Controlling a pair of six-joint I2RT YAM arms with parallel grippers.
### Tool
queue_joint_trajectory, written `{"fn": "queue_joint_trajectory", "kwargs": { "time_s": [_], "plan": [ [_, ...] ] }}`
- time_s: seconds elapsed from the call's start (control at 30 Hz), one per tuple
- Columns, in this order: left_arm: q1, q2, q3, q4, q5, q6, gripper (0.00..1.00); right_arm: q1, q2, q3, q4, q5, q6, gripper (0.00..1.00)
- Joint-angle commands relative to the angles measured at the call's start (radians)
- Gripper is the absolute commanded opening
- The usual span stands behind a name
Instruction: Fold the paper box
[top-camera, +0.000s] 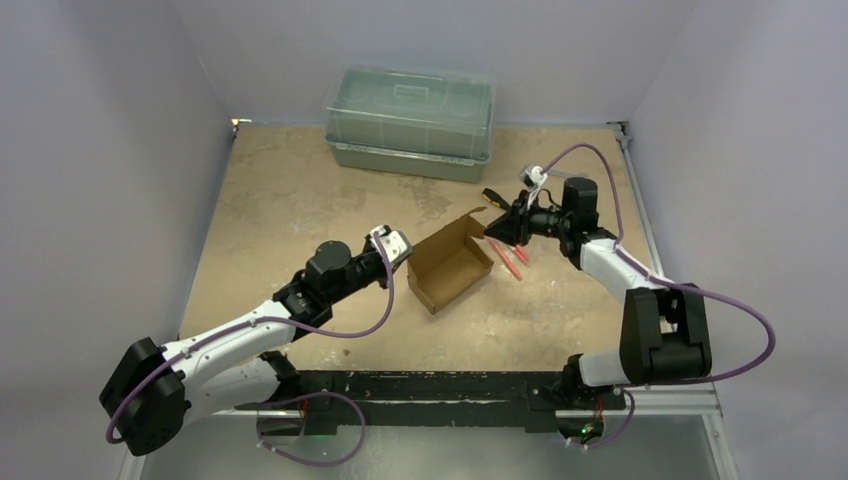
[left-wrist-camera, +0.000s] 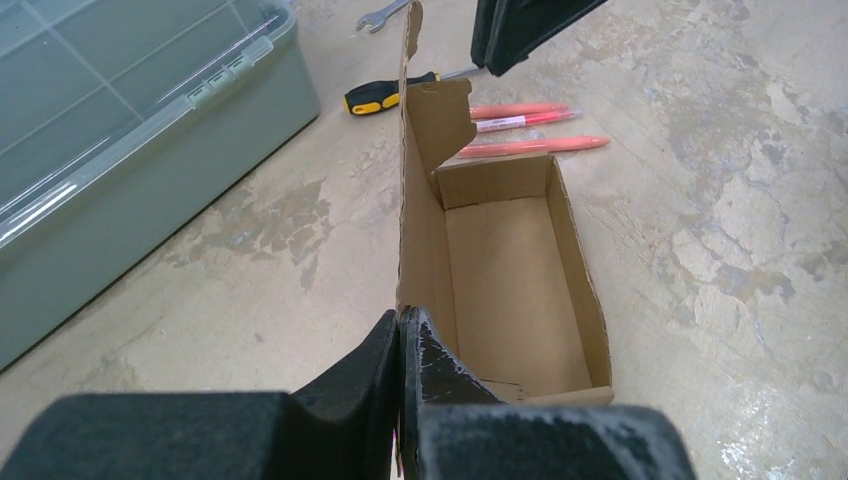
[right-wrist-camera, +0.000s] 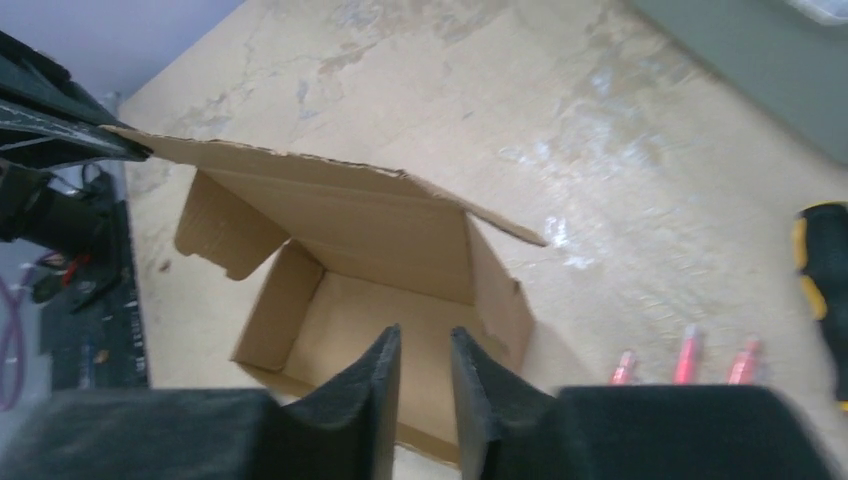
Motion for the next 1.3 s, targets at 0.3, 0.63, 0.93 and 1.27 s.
{"fn": "queue_joint_trajectory", "kwargs": {
  "time_s": [0.3, 0.63, 0.93, 1.27],
  "plan": [
    [-0.003, -0.002, 0.02, -0.013, 0.014, 0.017, 0.0, 0.071, 0.084, 0.089, -0.031, 0.08, -0.132, 0.52],
    [-0.004, 0.016, 0.028, 0.004, 0.014, -0.003, 0.0, 0.094, 0.079, 0.081, -0.063, 0.043, -0.136, 0.36],
    [-0.004, 0.03, 0.034, 0.004, 0.032, -0.022, 0.0, 0.096, 0.111, 0.086, -0.084, 0.185, -0.113, 0.22],
    [-0.006, 0.023, 0.057, -0.005, 0.044, -0.06, 0.0, 0.096, 0.091, 0.073, -0.102, 0.256, -0.137, 0.15]
  ]
}}
